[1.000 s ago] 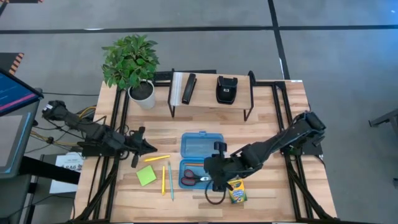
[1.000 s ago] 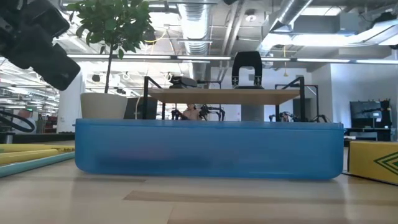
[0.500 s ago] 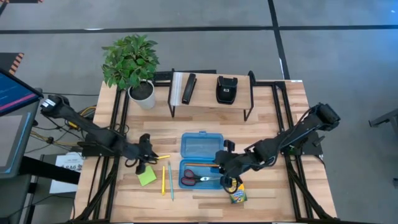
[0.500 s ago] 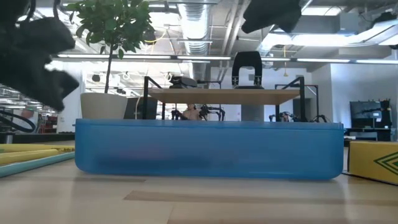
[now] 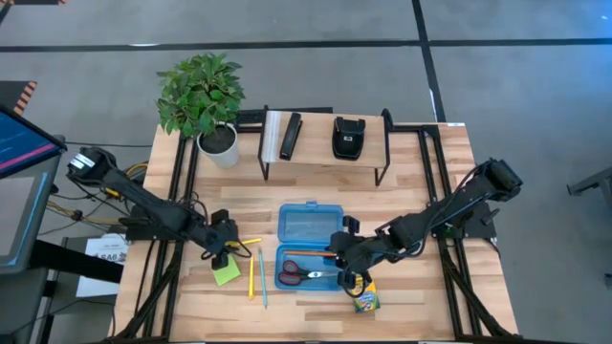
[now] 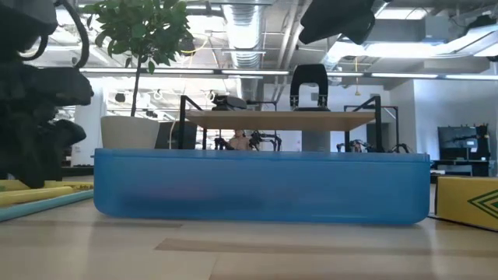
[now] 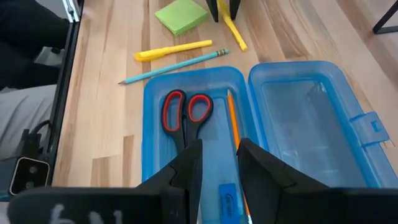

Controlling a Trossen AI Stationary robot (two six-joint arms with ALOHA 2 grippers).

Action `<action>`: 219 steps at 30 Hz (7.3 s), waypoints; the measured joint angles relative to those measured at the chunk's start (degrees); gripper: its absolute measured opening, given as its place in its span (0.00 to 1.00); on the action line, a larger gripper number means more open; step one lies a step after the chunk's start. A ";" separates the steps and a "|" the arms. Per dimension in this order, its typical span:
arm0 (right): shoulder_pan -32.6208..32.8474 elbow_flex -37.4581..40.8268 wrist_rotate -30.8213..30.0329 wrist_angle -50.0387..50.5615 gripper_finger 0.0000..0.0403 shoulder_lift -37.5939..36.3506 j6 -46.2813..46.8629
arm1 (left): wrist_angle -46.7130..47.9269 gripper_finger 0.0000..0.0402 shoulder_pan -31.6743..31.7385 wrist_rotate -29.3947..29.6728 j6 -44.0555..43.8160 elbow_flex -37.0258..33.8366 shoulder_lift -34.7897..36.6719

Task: Pack school essentials
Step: Put the top pen into the supply box, then put the pen into the supply box, then put the light blue pencil into the supply box

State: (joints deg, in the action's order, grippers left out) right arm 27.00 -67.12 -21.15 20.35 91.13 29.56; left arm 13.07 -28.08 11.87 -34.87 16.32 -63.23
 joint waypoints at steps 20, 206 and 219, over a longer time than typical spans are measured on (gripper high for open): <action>0.17 -0.08 -1.70 -0.34 0.29 -1.16 -1.09 | 5.40 0.02 0.07 1.72 4.42 5.22 -3.20; 1.64 -0.09 -22.69 6.12 0.29 -9.36 -1.12 | 5.26 0.25 9.70 -3.55 27.74 57.90 -47.47; 1.64 -0.08 -22.67 6.45 0.29 -9.38 -1.01 | 14.44 0.32 2.05 7.76 21.54 55.86 -39.54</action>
State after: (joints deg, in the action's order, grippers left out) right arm 28.64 -67.20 -43.81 26.80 81.76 28.56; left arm 27.52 -26.03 19.63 -13.34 72.18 -102.78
